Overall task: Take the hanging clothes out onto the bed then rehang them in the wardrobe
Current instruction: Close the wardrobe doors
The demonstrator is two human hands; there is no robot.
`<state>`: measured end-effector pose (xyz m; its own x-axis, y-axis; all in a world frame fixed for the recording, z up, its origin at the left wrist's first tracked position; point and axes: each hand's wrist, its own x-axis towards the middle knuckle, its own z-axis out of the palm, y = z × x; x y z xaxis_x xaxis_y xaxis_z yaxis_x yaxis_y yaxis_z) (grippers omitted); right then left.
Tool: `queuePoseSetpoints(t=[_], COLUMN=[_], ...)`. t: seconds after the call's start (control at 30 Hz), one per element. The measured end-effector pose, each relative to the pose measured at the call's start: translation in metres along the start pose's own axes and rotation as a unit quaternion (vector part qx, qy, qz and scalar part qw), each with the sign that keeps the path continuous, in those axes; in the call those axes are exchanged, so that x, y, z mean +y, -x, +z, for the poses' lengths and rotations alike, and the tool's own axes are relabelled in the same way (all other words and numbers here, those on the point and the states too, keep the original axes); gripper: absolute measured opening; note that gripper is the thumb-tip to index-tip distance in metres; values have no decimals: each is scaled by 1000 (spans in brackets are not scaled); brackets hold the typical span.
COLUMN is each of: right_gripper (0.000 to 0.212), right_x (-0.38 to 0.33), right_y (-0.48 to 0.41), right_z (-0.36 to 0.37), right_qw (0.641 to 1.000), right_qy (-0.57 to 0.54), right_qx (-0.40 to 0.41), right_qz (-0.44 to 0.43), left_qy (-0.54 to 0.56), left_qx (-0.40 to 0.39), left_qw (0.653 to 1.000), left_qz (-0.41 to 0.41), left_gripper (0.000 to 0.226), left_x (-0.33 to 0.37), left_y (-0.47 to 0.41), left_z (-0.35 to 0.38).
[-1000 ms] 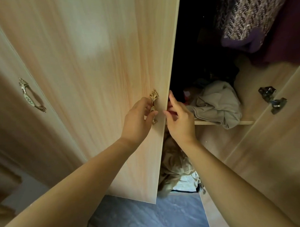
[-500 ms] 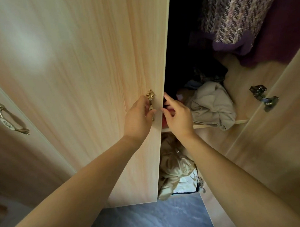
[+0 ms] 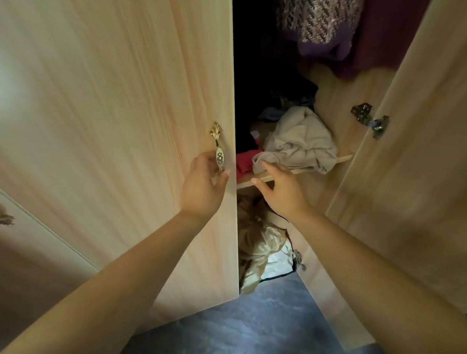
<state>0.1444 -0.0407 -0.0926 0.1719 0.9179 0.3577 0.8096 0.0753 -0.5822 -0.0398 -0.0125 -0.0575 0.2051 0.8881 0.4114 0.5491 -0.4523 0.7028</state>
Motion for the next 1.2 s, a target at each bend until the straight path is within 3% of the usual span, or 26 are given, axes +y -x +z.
queuePoseSetpoints(t=[0.17,0.43,0.67,0.83,0.93,1.1,1.2], right_gripper=[67,62,57,56,58,58,57], right_x=[18,48,79,113,142,204,238], right_y=[66,191,274,310,319,319,315], right_z=[-22,-87,-172,-235,-270,-320,-340], right_qw=[987,953,924,911,913,939,955], right_qy=[112,182,223,236,236,200,179], right_qx=[-61,-33,74,140,150,125,98], right_qz=[102,240,303,307,297,250,215], left_qy=[-113,-167,-134,-118,-102,-71,-39], left_qx=[-118,-246,-309,-324,-312,-233,-172], left_qw=[987,940,897,884,887,925,952], left_qz=[-5,166,285,315,324,291,251], left_gripper=[80,86,83,89,81,76,87], left_x=[-15,47,124,187,224,289,324], left_y=[63,98,125,144,150,159,169], left_z=[13,71,143,190,222,273,297])
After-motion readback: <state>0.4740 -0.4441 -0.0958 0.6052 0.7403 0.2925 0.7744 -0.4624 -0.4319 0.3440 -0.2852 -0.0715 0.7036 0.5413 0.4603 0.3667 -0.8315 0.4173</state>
